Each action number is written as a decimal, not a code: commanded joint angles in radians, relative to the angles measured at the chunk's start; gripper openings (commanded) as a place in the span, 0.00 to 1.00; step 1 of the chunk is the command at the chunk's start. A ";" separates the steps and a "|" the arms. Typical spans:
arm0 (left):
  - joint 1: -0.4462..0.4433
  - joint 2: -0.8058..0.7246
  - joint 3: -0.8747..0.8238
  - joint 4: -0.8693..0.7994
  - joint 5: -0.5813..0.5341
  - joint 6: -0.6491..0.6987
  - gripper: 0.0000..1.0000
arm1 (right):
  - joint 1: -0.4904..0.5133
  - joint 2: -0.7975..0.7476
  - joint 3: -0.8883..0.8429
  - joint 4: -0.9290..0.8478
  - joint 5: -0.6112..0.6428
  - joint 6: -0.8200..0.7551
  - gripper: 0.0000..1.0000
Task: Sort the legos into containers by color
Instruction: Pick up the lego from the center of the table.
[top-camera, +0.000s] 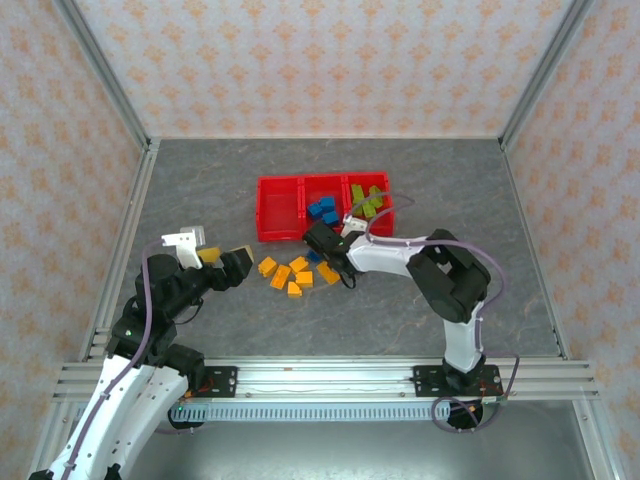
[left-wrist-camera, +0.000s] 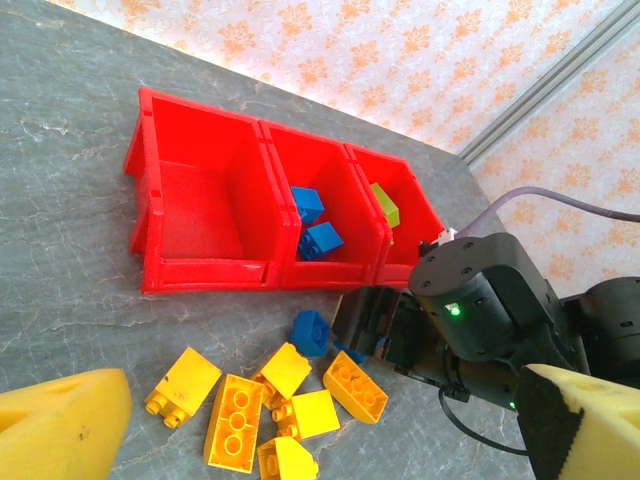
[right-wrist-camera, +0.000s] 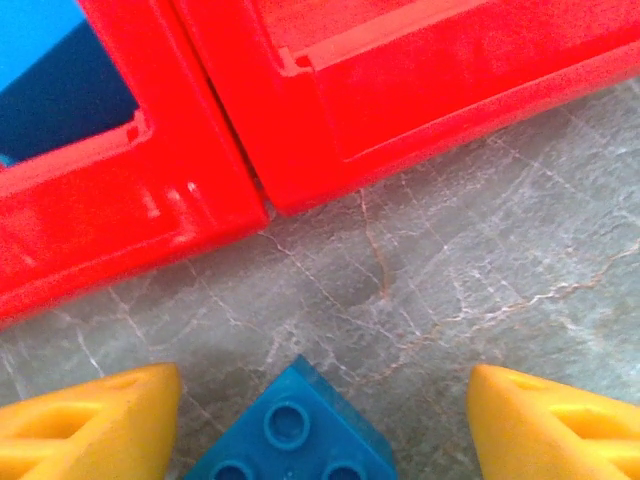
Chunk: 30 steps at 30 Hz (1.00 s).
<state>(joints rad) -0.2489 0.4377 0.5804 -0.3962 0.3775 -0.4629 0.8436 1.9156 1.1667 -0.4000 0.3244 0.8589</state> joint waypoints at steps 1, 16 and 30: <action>0.002 -0.008 -0.006 0.030 -0.013 0.009 0.99 | 0.002 -0.083 -0.077 0.028 0.010 -0.135 0.73; 0.002 -0.002 -0.005 0.030 -0.018 0.006 0.99 | 0.000 -0.352 -0.141 -0.143 -0.021 -0.182 0.81; 0.002 -0.019 -0.007 0.033 -0.006 0.009 0.99 | 0.005 -0.073 0.022 -0.156 -0.074 0.067 0.87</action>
<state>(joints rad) -0.2489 0.4358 0.5804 -0.3958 0.3775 -0.4629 0.8440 1.8118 1.1435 -0.4976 0.2039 0.8803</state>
